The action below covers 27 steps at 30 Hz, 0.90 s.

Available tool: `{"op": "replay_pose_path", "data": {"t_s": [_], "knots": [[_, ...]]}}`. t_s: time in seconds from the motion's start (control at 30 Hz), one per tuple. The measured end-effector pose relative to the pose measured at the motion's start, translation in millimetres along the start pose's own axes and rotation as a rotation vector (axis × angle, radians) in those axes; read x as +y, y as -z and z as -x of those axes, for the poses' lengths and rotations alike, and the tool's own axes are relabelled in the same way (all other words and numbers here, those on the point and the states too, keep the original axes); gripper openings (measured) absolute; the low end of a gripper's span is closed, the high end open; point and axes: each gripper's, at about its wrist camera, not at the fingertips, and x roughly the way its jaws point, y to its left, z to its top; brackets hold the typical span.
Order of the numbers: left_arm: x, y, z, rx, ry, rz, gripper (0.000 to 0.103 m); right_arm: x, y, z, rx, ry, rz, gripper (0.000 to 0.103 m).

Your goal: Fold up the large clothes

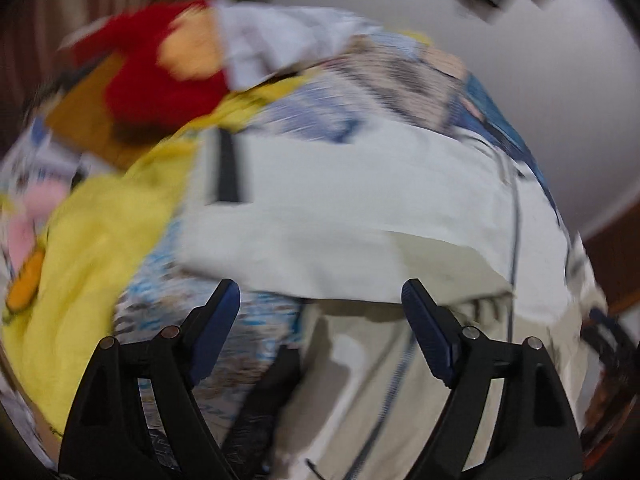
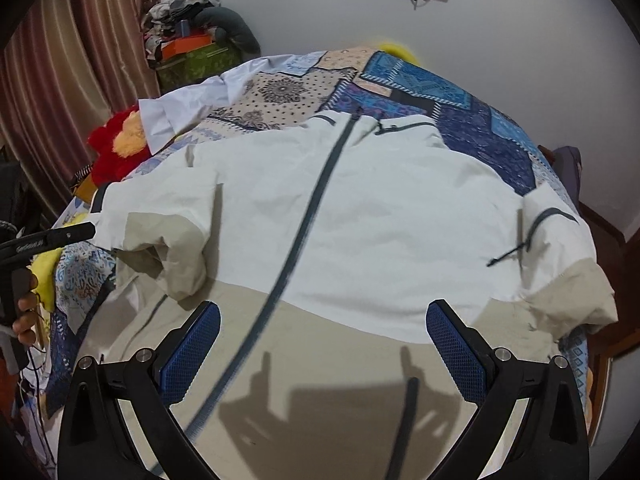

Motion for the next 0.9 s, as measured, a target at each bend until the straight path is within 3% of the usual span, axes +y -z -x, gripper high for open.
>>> {"op": "replay_pose_path", "data": {"t_s": [0.1,0.2,0.27,0.33,0.43,0.5,0.6,0.63,0.9], "knots": [[32.7,-1.6,-14.5,0.020,0.007,0.090,0.080,6.6,-2.8,-3.9,0.006,-0.003,0.000,0.103],[34.2,-7.3,-17.9,-0.020,-0.008,0.081,0.076,10.6,-2.7,-8.8,0.019,0.003,0.000,0.103],[26.6,-15.2,-20.7,-0.057,-0.078,0.034,0.062,9.3,-2.1,-11.5,0.026,0.006,-0.003,0.103],[21.2,-24.7,-30.5,-0.057,-0.176,0.001,0.030,6.7,-0.3,-13.0,0.033,0.008,-0.012,0.103],[11.8,-32.2,-26.1,-0.085,-0.243,-0.048,0.008,0.0,2.0,-10.7,0.029,0.006,-0.029,0.103],[-3.7,-40.8,-17.5,-0.109,-0.255,-0.090,0.008,-5.4,3.5,-7.5,0.022,0.007,-0.036,0.103],[-34.7,-58.4,3.7,-0.140,-0.142,-0.097,0.007,-17.9,6.4,-0.8,0.002,0.020,-0.045,0.103],[-47.9,-61.4,10.9,-0.158,-0.135,-0.117,0.007,-22.6,7.0,0.8,-0.004,0.019,-0.053,0.103],[-227.0,-68.6,55.6,-0.302,0.021,-0.421,0.007,-61.1,14.1,16.9,-0.058,-0.034,-0.145,0.103]]}}
